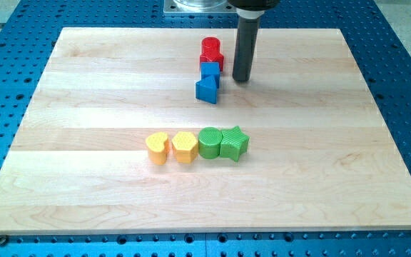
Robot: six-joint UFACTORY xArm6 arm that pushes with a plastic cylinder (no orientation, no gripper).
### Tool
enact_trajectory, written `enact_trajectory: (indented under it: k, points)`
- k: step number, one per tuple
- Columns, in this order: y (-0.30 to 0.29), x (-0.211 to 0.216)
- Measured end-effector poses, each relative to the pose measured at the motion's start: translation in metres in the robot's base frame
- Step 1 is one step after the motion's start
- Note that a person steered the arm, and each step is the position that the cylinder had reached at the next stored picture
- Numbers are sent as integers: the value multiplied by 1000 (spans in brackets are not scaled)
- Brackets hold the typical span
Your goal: Place the blue blocks diagonally to each other
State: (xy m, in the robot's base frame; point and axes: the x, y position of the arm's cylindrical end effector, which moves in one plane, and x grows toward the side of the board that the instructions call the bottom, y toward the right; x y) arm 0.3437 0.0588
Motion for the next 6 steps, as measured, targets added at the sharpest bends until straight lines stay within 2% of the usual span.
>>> enact_trajectory:
  k: [2,3,4,5,6]
  points:
    - [-69,4]
    - [-44,4]
    - [-4,60]
    - [-45,68]
    - [-93,18]
